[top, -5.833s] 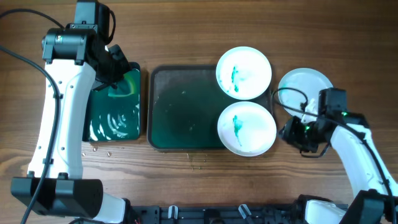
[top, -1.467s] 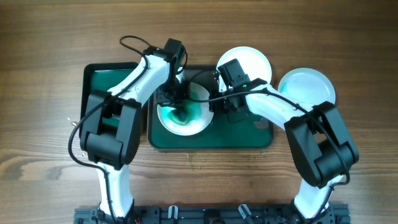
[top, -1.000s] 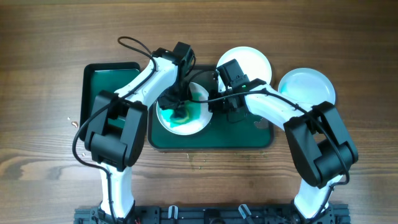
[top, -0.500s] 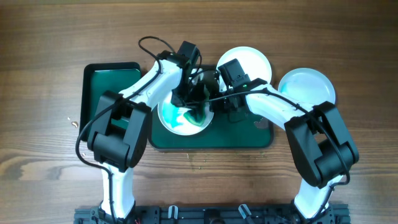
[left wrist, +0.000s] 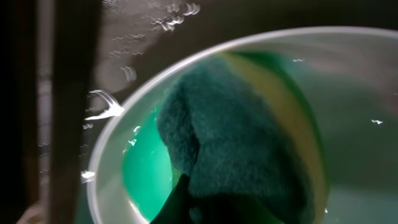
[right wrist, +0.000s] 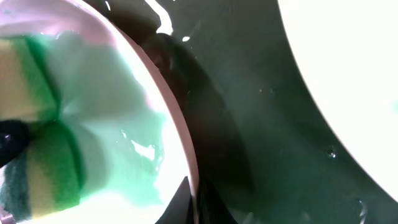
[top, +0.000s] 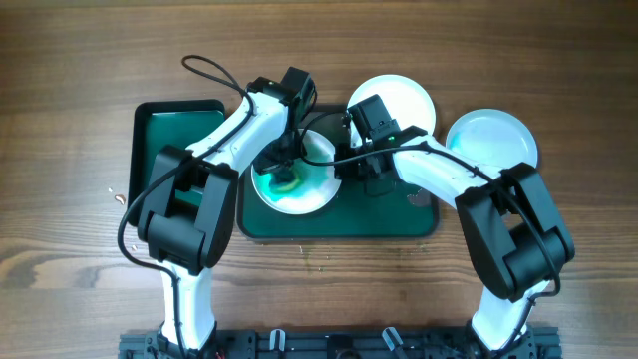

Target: Clean dirty plates on tray and stack at the side

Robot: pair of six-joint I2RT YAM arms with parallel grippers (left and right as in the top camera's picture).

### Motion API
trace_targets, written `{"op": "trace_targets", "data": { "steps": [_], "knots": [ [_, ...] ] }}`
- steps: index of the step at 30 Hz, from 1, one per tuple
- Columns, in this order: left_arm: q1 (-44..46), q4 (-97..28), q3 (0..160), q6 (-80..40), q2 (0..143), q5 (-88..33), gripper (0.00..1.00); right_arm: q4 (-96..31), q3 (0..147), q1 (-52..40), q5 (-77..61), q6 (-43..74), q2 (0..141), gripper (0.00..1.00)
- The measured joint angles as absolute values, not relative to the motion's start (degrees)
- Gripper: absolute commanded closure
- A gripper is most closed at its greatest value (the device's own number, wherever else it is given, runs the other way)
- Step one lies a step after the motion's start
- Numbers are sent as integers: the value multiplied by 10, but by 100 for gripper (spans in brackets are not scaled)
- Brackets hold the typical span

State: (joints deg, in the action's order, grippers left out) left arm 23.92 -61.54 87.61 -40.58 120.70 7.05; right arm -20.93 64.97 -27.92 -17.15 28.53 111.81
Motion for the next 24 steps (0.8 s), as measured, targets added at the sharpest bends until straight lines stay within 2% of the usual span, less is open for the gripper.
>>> {"op": "trace_targets", "data": {
  "steps": [3,10,15,20,24],
  "knots": [
    [238,-671,879,-410,1207,87,96,-209,650,-279,-172,285,1118,96],
    [216,-690,883,-362,1160,53,96,-219,650,-279,-173,283,1116,96],
    [126,-715,893,-324,1031,31,96,-247,648,-279,-156,281,1105,96],
    [43,-723,897,-293,987,31,96,-297,637,-283,-74,268,1069,96],
    [15,-722,897,-286,987,30,96,-324,634,-338,78,242,989,96]
  ]
}}
